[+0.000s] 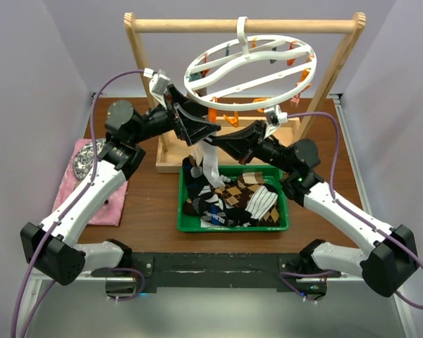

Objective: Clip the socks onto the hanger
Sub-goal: Clamp the sock onto the hanger.

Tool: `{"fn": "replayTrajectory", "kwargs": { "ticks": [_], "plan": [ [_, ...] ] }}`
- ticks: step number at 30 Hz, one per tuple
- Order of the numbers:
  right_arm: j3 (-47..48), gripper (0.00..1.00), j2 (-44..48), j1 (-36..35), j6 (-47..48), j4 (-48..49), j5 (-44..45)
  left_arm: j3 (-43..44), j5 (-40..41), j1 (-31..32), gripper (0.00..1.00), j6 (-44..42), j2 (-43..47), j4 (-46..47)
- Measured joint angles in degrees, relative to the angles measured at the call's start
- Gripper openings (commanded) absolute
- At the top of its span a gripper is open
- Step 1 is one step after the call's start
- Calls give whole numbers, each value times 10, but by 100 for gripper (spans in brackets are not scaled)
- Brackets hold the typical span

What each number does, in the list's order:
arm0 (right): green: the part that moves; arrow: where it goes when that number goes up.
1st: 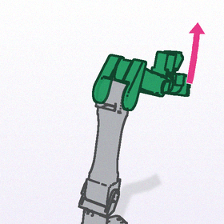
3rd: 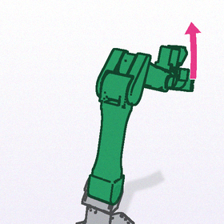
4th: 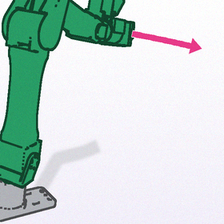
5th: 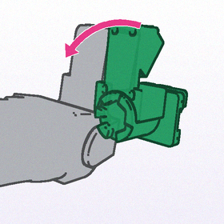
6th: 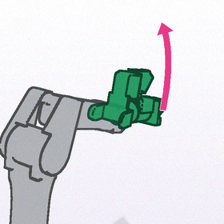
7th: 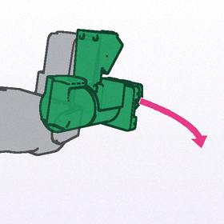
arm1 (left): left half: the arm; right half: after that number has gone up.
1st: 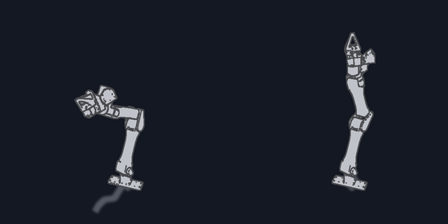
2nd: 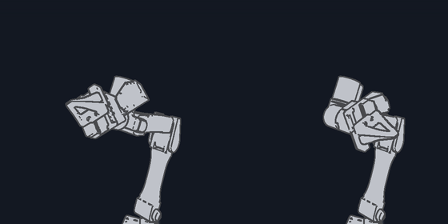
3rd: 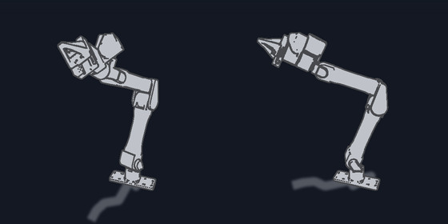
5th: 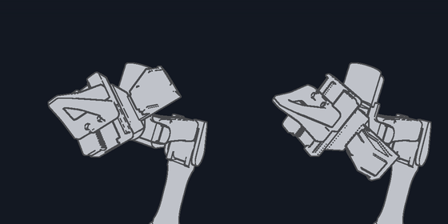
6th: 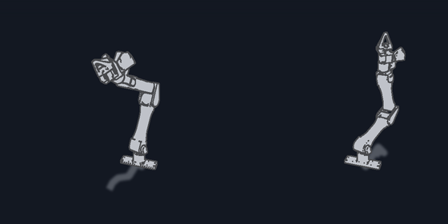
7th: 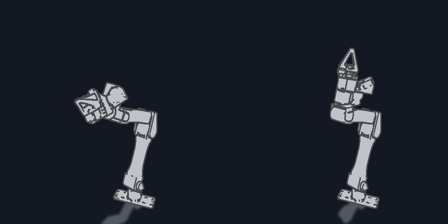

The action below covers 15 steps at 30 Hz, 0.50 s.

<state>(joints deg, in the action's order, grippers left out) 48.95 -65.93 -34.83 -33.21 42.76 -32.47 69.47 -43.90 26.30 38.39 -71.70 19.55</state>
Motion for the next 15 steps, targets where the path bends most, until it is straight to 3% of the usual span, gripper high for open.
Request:
{"fn": "replayTrajectory", "kwargs": {
  "ticks": [5,11,15],
  "plan": [
    [0,43,14,0,14,-36,18,0,14,-2,100,-2,0,-6],
    [0,62,49,-2,43,-113,62,1,44,-14,100,-7,0,-22],
    [0,68,83,-6,73,-174,90,5,65,-24,100,-11,0,-39]
  ]
}}
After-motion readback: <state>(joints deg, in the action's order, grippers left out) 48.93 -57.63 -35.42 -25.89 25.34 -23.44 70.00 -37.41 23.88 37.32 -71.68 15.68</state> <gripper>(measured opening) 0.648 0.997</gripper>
